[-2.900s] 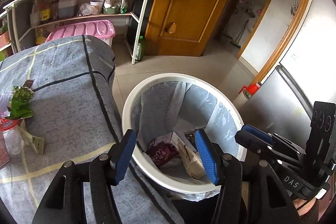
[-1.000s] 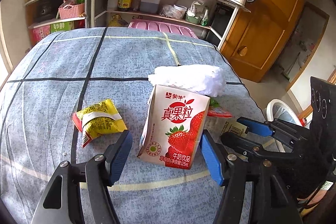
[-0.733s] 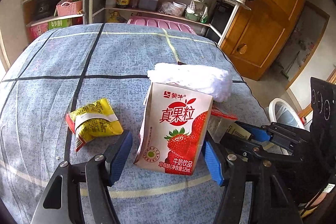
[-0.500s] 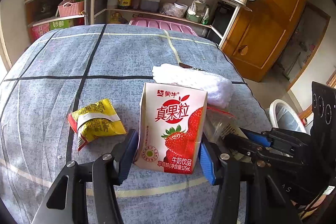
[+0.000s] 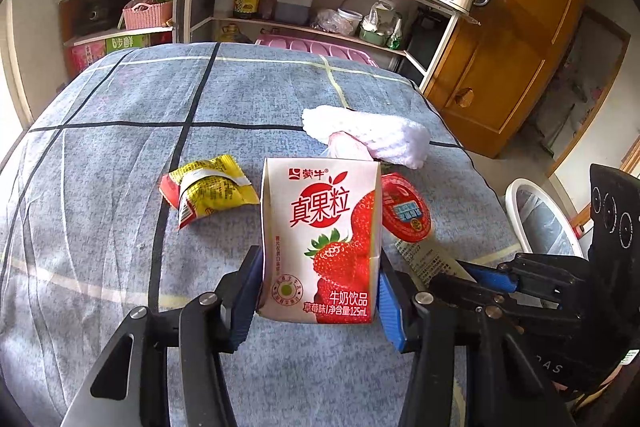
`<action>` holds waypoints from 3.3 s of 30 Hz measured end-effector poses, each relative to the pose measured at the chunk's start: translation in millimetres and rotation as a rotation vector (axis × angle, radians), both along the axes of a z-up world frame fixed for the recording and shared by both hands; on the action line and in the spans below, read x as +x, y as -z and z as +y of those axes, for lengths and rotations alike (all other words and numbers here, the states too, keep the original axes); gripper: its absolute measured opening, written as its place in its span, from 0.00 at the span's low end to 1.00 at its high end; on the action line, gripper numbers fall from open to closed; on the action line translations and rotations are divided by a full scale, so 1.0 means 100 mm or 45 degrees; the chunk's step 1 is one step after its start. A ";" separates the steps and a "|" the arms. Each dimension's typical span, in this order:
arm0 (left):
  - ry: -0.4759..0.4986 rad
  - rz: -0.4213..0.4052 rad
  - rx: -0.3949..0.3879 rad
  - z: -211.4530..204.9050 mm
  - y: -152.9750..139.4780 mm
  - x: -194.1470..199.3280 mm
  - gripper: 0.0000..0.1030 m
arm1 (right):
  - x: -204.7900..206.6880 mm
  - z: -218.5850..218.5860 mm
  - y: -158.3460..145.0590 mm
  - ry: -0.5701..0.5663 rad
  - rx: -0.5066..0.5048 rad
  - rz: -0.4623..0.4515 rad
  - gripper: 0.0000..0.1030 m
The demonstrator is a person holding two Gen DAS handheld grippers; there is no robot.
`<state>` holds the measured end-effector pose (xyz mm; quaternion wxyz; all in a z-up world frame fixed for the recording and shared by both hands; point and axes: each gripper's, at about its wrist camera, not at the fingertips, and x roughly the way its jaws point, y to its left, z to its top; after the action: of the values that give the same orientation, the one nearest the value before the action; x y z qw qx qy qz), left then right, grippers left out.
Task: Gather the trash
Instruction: 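Grasp the strawberry milk carton with the left gripper while the right gripper grasps the beige paper strip, then carry the carton and strip over the bin and open both grippers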
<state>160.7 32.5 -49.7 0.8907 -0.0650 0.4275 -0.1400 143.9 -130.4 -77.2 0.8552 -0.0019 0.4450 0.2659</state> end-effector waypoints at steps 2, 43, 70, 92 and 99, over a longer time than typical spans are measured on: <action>-0.009 -0.006 0.002 0.02 -0.01 -0.08 0.51 | -0.06 -0.01 -0.01 -0.011 0.003 -0.005 0.13; 0.210 -0.159 0.040 -0.96 -0.55 -0.66 0.51 | -0.75 -1.12 -0.49 0.387 0.139 -0.182 0.13; 0.535 -0.091 0.056 -2.62 -0.29 -0.48 0.51 | -1.02 -2.53 -0.36 0.851 0.016 -0.140 0.14; 0.545 -0.070 0.058 -2.73 -0.24 -0.47 0.55 | -0.99 -2.56 -0.27 0.863 -0.039 -0.103 0.38; 0.517 -0.096 0.051 -2.59 -0.31 -0.53 0.57 | -1.03 -2.46 -0.34 0.853 -0.031 -0.126 0.38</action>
<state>107.8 -226.7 -18.3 0.8606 0.0456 0.4009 -0.3106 41.1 -376.7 -42.8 0.9155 0.1214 0.3819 -0.0356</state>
